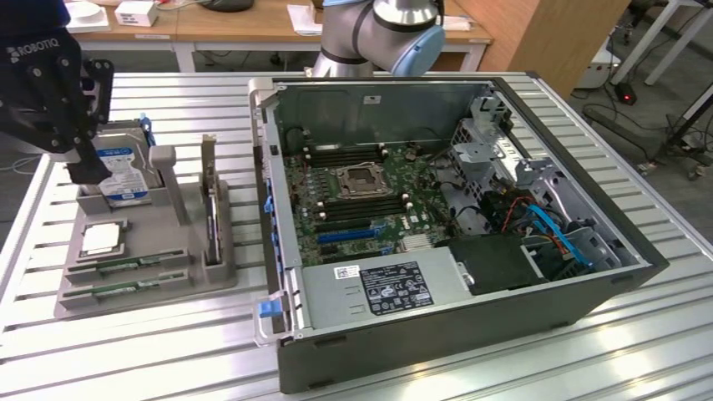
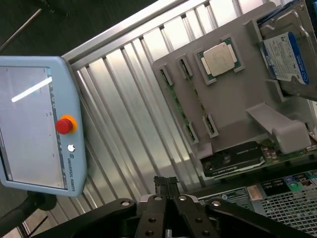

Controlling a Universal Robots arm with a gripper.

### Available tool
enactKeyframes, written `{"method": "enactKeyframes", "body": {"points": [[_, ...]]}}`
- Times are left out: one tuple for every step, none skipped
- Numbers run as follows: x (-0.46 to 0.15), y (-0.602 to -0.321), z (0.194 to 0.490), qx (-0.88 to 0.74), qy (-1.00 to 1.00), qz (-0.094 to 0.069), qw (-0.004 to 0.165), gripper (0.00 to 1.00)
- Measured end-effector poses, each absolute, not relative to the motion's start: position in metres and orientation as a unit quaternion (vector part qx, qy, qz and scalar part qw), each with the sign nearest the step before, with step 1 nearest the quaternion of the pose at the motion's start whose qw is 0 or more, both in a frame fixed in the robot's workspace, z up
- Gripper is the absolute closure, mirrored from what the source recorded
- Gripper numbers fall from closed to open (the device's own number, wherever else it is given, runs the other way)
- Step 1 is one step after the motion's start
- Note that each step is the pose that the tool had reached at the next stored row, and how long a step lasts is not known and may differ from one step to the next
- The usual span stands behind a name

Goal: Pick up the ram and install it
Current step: 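Pick up the ram and move it above insertion slot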

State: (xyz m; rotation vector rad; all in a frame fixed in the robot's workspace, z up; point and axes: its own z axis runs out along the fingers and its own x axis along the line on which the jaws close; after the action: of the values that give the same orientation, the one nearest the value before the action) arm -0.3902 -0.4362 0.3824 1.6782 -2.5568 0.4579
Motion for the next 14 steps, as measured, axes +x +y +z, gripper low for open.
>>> {"method": "enactKeyframes", "body": {"points": [[-0.3902, -0.4363, 0.3825, 0.548, -0.823, 0.149, 0.024, 0.91], [-0.3902, -0.4362, 0.3825, 0.553, -0.82, 0.15, 0.024, 0.91], [-0.3902, -0.4362, 0.3825, 0.557, -0.816, 0.151, 0.023, 0.91], [-0.3902, -0.4362, 0.3825, 0.562, -0.813, 0.151, 0.023, 0.91], [-0.3902, -0.4362, 0.3824, 0.566, -0.81, 0.152, 0.023, 0.91], [-0.3902, -0.4362, 0.3824, 0.57, -0.807, 0.153, 0.022, 0.91], [-0.3902, -0.4363, 0.3825, 0.573, -0.805, 0.153, 0.022, 0.91], [-0.3901, -0.4362, 0.3824, 0.574, -0.804, 0.153, 0.022, 0.91], [-0.3901, -0.4362, 0.3824, 0.574, -0.804, 0.153, 0.022, 0.91], [-0.3902, -0.4362, 0.3824, 0.574, -0.804, 0.153, 0.022, 0.91], [-0.3902, -0.4362, 0.3824, 0.574, -0.804, 0.153, 0.022, 0.91], [-0.3902, -0.4362, 0.3824, 0.574, -0.804, 0.153, 0.022, 0.91], [-0.3902, -0.4362, 0.3825, 0.574, -0.804, 0.153, 0.022, 0.91], [-0.3902, -0.4362, 0.3824, 0.574, -0.804, 0.153, 0.022, 0.91]]}}
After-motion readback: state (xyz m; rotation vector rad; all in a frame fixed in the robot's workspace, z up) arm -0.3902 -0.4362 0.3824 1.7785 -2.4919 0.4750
